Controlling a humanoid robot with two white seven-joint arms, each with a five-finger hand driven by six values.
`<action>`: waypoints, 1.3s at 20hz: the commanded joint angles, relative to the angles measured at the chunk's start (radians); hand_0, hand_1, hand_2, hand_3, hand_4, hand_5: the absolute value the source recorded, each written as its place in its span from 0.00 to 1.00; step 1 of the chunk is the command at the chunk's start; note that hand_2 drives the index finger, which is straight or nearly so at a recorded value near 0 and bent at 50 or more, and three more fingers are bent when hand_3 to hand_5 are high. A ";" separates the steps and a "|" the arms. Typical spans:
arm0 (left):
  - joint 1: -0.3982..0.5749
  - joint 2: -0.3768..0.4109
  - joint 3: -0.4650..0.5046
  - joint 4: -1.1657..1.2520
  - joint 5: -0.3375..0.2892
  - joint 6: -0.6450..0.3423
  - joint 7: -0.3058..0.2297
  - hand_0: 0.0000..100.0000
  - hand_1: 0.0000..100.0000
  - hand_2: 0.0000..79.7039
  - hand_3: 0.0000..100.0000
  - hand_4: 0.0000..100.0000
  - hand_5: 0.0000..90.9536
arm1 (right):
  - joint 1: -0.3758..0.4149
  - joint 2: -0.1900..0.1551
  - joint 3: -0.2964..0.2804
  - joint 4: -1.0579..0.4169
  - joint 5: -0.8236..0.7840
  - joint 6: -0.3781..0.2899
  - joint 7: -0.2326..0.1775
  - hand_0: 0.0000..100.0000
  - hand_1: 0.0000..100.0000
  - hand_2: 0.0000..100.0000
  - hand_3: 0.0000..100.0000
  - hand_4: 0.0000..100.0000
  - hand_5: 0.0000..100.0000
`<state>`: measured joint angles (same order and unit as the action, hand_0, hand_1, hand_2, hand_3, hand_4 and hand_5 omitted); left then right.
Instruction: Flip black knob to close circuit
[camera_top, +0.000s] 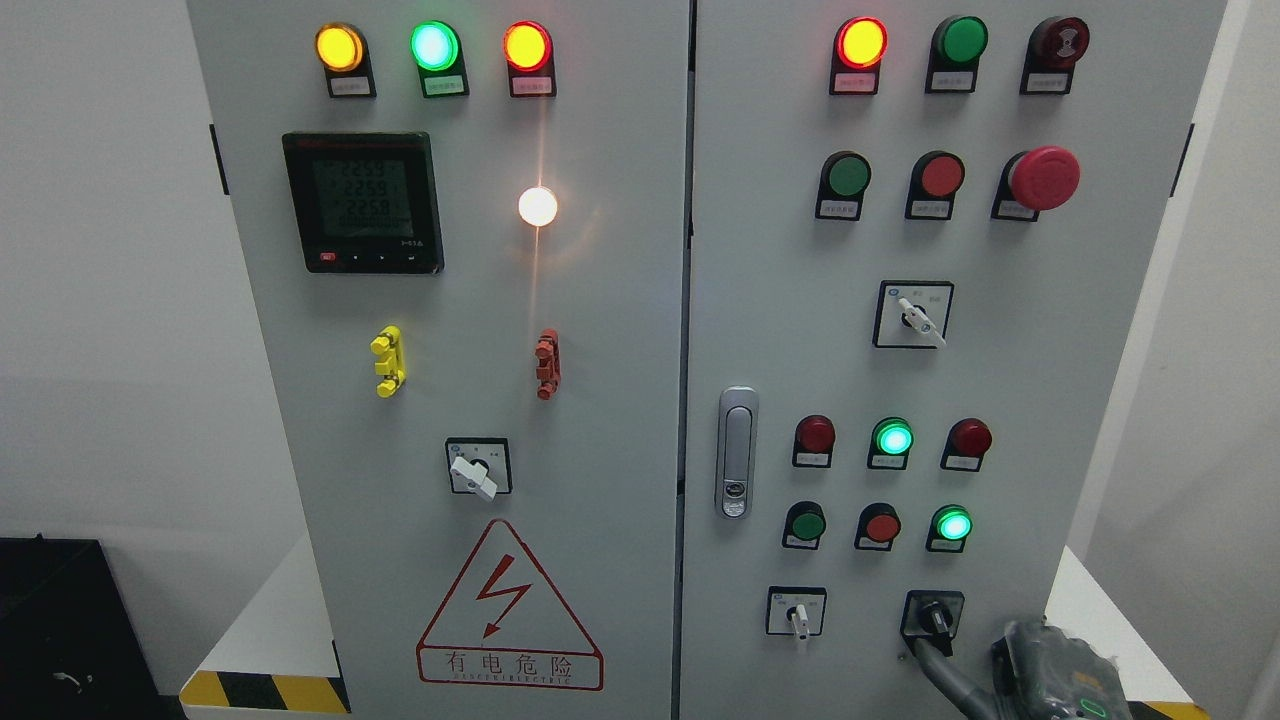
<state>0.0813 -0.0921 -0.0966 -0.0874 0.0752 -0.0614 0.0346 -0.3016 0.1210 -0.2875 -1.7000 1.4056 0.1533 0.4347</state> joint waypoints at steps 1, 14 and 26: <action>0.000 0.000 0.000 0.000 0.000 0.000 0.001 0.12 0.56 0.00 0.00 0.00 0.00 | -0.001 0.002 -0.018 -0.006 -0.004 0.000 -0.007 0.00 0.00 0.89 1.00 0.92 0.90; 0.000 0.000 0.000 0.000 0.000 0.000 0.001 0.12 0.56 0.00 0.00 0.00 0.00 | -0.001 0.002 -0.028 -0.018 -0.008 -0.004 -0.007 0.00 0.00 0.89 1.00 0.92 0.90; 0.000 0.000 0.000 0.000 0.000 0.000 0.001 0.12 0.56 0.00 0.00 0.00 0.00 | -0.002 0.006 -0.030 -0.049 -0.010 -0.009 -0.001 0.00 0.00 0.89 1.00 0.92 0.90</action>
<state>0.0813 -0.0921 -0.0966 -0.0875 0.0752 -0.0614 0.0346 -0.3028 0.1239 -0.3127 -1.7231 1.3972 0.1472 0.4259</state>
